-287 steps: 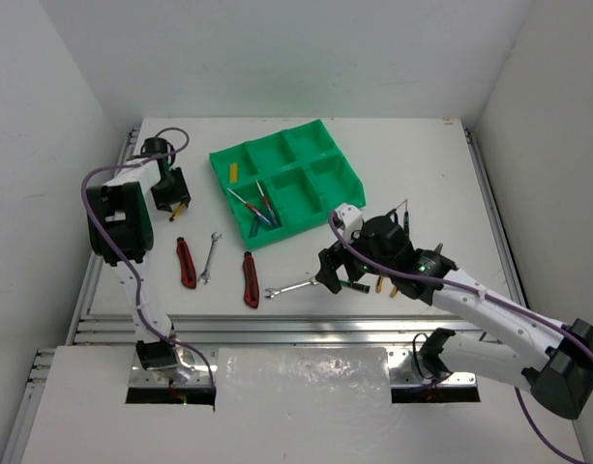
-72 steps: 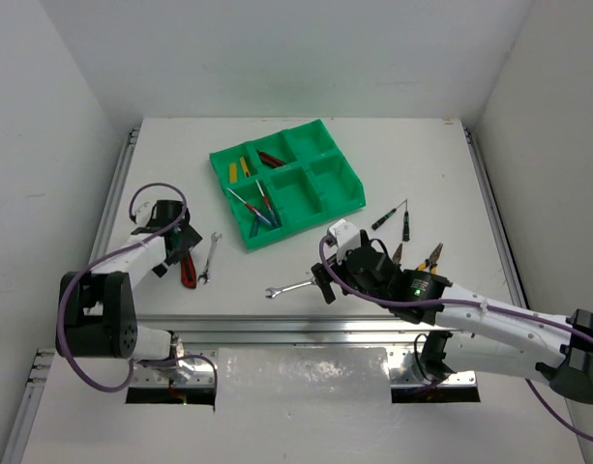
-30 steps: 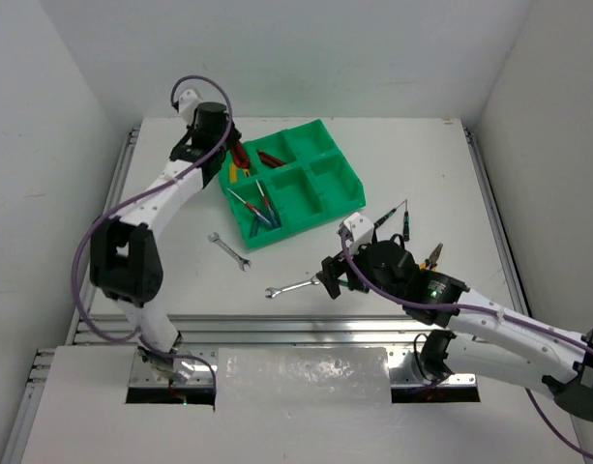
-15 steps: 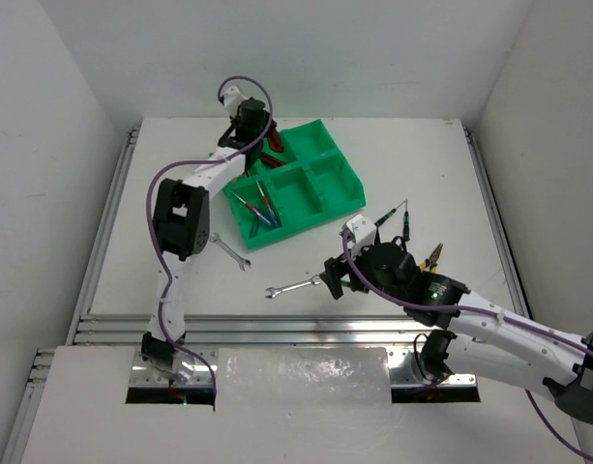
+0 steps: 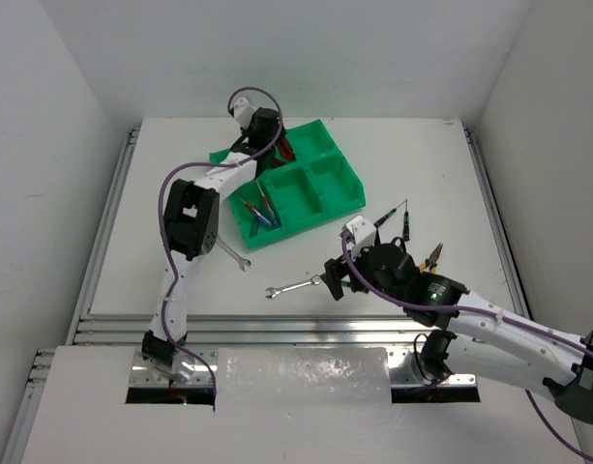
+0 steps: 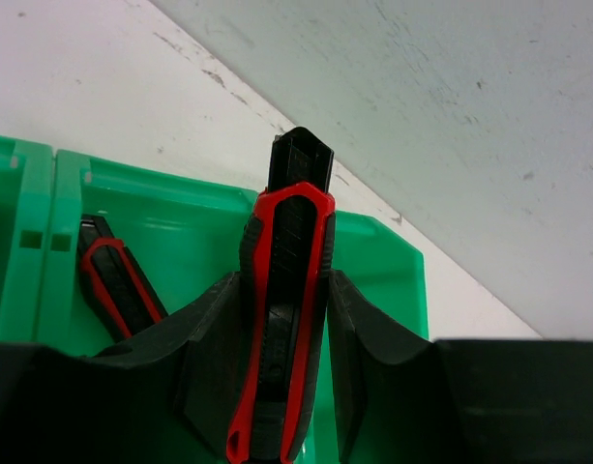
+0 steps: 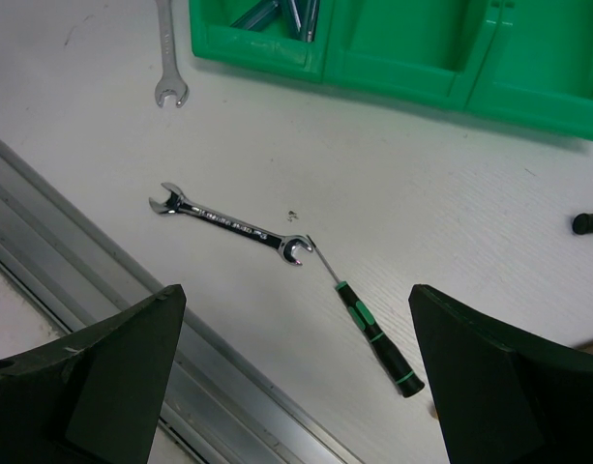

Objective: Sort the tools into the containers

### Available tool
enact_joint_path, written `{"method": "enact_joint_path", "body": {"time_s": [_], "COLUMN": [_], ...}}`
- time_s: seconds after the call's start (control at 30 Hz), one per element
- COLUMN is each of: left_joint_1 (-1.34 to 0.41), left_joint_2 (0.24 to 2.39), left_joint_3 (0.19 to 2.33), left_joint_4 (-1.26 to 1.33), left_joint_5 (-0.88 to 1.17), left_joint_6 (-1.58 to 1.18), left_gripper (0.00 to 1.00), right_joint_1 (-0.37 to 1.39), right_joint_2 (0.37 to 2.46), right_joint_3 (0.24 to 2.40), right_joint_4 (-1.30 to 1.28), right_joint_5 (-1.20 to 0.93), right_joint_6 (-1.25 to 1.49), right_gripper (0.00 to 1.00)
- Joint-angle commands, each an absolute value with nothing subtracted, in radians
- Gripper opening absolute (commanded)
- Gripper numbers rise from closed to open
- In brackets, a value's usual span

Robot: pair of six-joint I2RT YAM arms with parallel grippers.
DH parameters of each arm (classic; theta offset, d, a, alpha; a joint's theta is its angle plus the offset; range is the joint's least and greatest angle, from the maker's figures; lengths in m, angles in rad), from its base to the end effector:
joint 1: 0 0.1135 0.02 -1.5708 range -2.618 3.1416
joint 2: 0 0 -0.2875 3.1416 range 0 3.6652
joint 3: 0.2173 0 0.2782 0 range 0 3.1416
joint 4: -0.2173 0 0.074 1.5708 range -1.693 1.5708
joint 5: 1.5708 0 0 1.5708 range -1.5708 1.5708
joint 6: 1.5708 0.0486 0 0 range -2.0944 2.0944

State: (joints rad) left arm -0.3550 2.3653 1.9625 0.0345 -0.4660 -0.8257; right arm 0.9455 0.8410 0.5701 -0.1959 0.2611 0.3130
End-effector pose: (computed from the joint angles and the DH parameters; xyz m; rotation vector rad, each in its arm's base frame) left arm 0.5778 -0.1909 0.2213 -0.7394 1.7649 -0.3488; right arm 0.1355 0.1663 0.2584 -0.4811 2.0044 0.5266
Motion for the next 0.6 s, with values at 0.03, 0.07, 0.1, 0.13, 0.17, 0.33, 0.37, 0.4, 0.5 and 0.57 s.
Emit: {"method": "enact_joint_path", "body": {"time_s": [0.03, 0.07, 0.1, 0.13, 0.17, 0.33, 0.37, 0.4, 0.5, 0.57], "left_joint_1": [-0.364, -0.364, -0.365, -0.365, -0.365, -0.379, -0.382, -0.391, -0.406, -0.407], "left_joint_2": [2.292, 2.29, 2.274, 2.273, 2.249, 2.073, 2.042, 2.005, 1.831, 1.66], "left_joint_3": [1.957, 1.957, 1.95, 1.95, 1.938, 1.89, 1.89, 1.89, 1.835, 1.696], "left_joint_4": [0.052, 0.049, 0.04, 0.04, 0.037, 0.049, 0.035, -0.006, -0.133, -0.162], "left_joint_5": [-0.514, -0.509, -0.482, -0.482, -0.473, -0.428, -0.422, -0.419, -0.401, -0.358], "left_joint_6": [-0.865, -0.865, -0.862, -0.862, -0.864, -0.804, -0.758, -0.735, -0.67, -0.651], "left_gripper": [0.37, 0.45, 0.66, 0.66, 0.69, 0.82, 0.84, 0.84, 0.89, 0.94], "right_joint_1": [0.943, 0.943, 0.942, 0.942, 0.939, 0.879, 0.861, 0.841, 0.767, 0.753], "right_joint_2": [0.833, 0.833, 0.834, 0.834, 0.839, 0.885, 0.896, 0.929, 1.02, 1.135], "right_joint_3": [0.569, 0.569, 0.569, 0.569, 0.571, 0.598, 0.607, 0.614, 0.662, 0.715], "right_joint_4": [-0.169, -0.169, -0.169, -0.17, -0.175, -0.213, -0.222, -0.233, -0.32, -0.36], "right_joint_5": [0.278, 0.278, 0.287, 0.287, 0.29, 0.272, 0.259, 0.233, 0.184, 0.17], "right_joint_6": [0.305, 0.304, 0.301, 0.299, 0.299, 0.319, 0.324, 0.328, 0.299, 0.269], "right_gripper": [0.99, 0.99, 0.99, 0.99, 0.99, 0.99, 0.99, 0.99, 0.99, 0.96]}}
